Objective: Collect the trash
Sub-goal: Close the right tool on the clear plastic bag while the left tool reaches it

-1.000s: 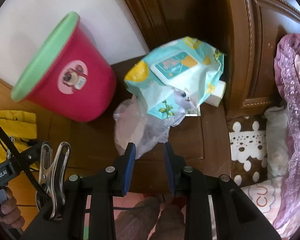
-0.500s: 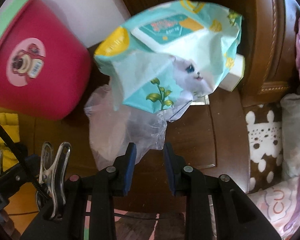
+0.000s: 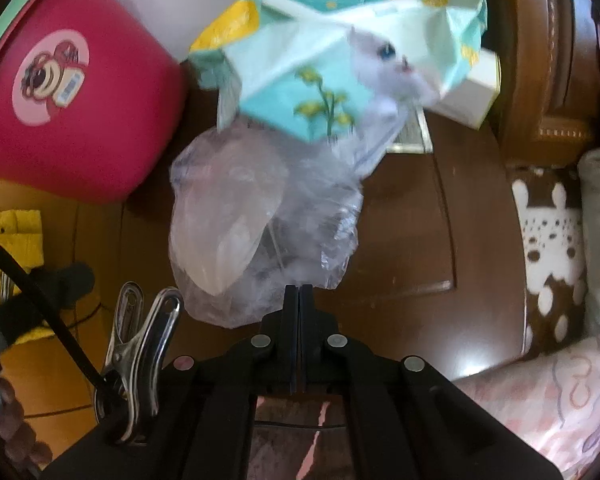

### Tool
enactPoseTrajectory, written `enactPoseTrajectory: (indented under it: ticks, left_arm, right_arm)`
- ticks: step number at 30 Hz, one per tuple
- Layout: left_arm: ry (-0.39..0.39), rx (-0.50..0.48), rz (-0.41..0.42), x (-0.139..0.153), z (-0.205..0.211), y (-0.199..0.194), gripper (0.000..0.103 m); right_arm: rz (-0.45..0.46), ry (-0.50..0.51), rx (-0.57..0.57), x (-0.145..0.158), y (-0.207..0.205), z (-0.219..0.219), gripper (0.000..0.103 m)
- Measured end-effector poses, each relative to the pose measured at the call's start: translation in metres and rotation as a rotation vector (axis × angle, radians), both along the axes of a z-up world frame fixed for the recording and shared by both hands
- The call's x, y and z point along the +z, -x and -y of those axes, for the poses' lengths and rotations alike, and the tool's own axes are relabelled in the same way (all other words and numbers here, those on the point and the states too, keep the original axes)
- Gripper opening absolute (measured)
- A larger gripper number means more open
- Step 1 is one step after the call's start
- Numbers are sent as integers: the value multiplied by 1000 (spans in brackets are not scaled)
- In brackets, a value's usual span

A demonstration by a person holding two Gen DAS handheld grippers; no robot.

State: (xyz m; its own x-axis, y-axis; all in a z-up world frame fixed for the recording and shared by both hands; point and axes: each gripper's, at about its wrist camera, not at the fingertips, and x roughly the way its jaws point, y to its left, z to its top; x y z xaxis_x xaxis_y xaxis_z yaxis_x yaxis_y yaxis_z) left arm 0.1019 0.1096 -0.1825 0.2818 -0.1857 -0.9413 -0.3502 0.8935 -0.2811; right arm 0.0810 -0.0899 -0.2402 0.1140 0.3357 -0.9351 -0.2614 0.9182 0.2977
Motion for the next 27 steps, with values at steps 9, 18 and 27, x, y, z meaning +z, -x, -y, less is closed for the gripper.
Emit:
enactPoseTrajectory:
  ticks: [9, 18, 27]
  left_arm:
    - [39, -62, -72, -43, 18, -15, 41]
    - [36, -86, -81, -66, 29, -18, 46]
    - [66, -89, -99, -73, 21, -21, 53]
  right_arm:
    - [-98, -30, -16, -24, 41, 15, 2]
    - [-130, -53, -64, -36, 52, 41, 28]
    - [-5, -51, -97, -16, 34, 63, 36]
